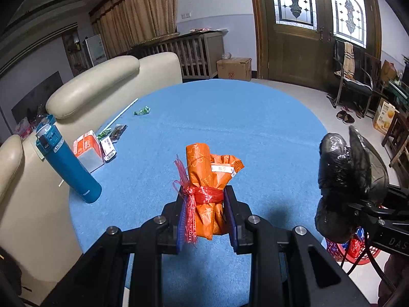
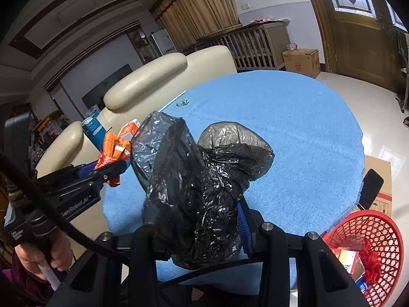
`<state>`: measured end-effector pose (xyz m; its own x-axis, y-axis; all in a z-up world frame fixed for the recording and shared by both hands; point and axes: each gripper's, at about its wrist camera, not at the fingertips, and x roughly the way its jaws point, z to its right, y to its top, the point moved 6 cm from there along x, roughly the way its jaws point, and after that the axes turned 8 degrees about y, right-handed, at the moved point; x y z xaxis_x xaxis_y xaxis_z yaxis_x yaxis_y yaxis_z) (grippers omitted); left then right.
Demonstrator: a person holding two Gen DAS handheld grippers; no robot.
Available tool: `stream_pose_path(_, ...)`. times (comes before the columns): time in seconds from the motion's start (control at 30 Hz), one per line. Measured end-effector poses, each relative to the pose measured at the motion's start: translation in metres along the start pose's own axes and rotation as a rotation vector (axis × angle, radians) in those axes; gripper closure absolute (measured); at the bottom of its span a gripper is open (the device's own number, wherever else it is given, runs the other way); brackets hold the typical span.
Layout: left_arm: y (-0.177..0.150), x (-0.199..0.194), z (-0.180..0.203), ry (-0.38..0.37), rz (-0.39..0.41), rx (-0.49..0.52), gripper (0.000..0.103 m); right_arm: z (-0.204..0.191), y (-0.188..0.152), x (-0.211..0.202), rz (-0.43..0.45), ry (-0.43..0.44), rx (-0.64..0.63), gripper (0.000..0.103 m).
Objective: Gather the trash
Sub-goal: 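Grasp the orange wrapper with the left gripper while the right gripper holds the black bags, then carry the black bags and orange wrapper over the red wastebasket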
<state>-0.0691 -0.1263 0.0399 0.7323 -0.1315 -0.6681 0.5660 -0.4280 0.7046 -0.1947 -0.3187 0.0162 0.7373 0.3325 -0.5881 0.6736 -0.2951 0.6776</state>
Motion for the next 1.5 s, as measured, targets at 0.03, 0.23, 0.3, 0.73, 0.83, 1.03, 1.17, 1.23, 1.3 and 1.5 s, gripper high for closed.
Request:
stream_pose_path(0.03, -0.001, -0.001, 0.002, 0.002, 0.000, 0.010, 0.075, 0.000, -0.001, -0.001, -0.001, 0.001, 0.000, 0.061)
stream_pose_path(0.23, -0.005, -0.006, 0.012, 0.008, -0.003, 0.044, 0.075, 0.003, -0.003, -0.011, 0.001, 0.004, -0.003, 0.061)
stream_pose_path(0.3, -0.006, -0.008, 0.015, 0.006, -0.001, 0.053, 0.075, 0.003, -0.002, -0.014, 0.004, 0.005, -0.002, 0.061)
stream_pose_path(0.73, -0.009, -0.016, 0.036, 0.010, 0.012, 0.122, 0.074, 0.015, -0.009, -0.026, 0.020, -0.005, 0.041, 0.061)
stream_pose_path(0.83, -0.009, -0.018, 0.041, 0.007, 0.016, 0.138, 0.074, 0.019, -0.011, -0.030, 0.023, -0.007, 0.055, 0.061)
stream_pose_path(1.03, -0.009, -0.017, 0.049, 0.003, 0.015, 0.163, 0.074, 0.026, -0.013, -0.035, 0.027, -0.014, 0.078, 0.061)
stream_pose_path(1.17, -0.010, -0.016, 0.054, -0.001, 0.012, 0.175, 0.074, 0.031, -0.015, -0.036, 0.025, -0.018, 0.091, 0.061)
stream_pose_path(1.23, -0.011, -0.016, 0.056, 0.000, 0.012, 0.182, 0.074, 0.033, -0.016, -0.037, 0.024, -0.019, 0.100, 0.061)
stream_pose_path(1.3, -0.011, -0.016, 0.058, -0.006, 0.008, 0.189, 0.074, 0.036, -0.018, -0.038, 0.022, -0.020, 0.108, 0.060)
stream_pose_path(1.5, -0.014, -0.016, 0.064, -0.011, 0.010, 0.210, 0.074, 0.040, -0.021, -0.041, 0.025, -0.023, 0.122, 0.060)
